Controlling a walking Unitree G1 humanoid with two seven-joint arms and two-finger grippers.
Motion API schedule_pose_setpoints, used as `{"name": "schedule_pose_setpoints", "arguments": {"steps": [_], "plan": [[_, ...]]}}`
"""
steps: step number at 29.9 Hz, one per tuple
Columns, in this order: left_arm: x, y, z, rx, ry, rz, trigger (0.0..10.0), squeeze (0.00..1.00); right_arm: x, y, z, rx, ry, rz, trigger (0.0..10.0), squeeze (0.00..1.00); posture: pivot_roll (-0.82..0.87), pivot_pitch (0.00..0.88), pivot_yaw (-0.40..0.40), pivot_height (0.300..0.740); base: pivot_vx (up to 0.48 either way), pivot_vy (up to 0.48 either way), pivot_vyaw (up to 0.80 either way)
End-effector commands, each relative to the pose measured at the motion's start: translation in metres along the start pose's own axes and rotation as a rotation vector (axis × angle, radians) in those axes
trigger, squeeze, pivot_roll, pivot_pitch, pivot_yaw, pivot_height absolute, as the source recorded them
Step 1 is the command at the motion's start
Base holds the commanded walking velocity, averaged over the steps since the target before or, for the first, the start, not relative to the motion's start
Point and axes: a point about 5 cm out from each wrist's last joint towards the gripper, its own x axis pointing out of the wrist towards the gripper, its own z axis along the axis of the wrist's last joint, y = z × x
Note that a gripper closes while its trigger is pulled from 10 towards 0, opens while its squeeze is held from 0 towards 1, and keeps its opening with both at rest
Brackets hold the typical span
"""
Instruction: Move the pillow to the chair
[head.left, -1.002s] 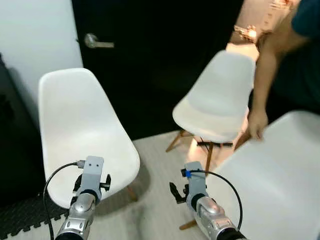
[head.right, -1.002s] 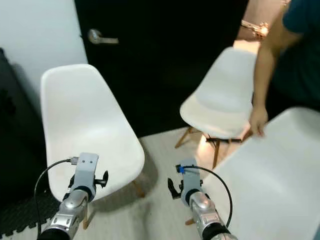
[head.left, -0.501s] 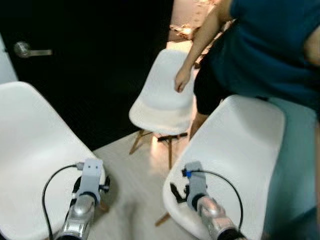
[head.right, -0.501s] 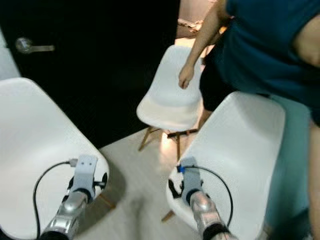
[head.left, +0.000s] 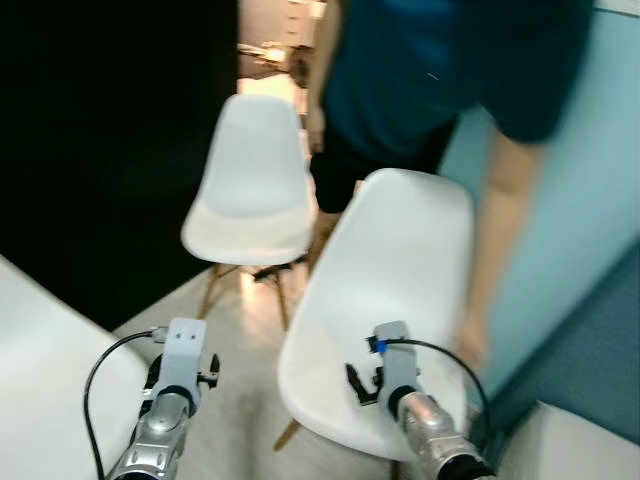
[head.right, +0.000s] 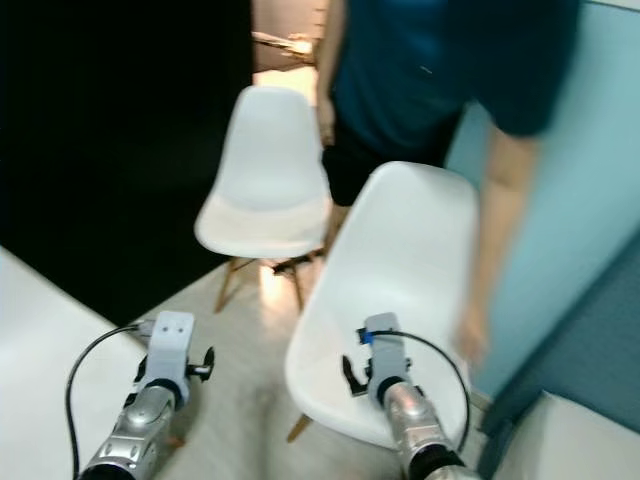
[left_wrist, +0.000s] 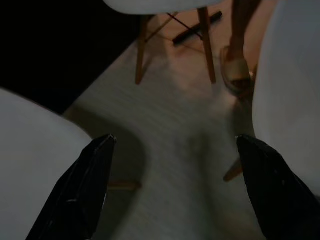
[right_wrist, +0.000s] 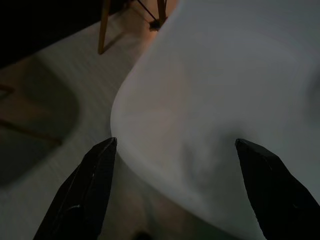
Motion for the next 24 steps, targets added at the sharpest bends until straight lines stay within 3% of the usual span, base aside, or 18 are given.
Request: {"name": "schedule_pose_setpoints", "arguments": {"steps": [1,24], "plan": [[-0.0005,-0.0015,-0.0020,0.000,0.009,-0.009,10.0,0.00,-0.0004,-0.0036,0.0009,-0.012,-0.002,-0.007,10.0,0.00,0.00,0.000,-0.071,0.740,0.000,0.000,-0.80],[0.0000,-0.0018,-0.0012,0.007,0.009,-0.008,10.0,0.00,-0.0004,-0.0032,-0.0004,-0.002,0.003,-0.012,10.0,0.00,0.01,0.008,-0.063,0.740,0.000,0.000,-0.80]]}}
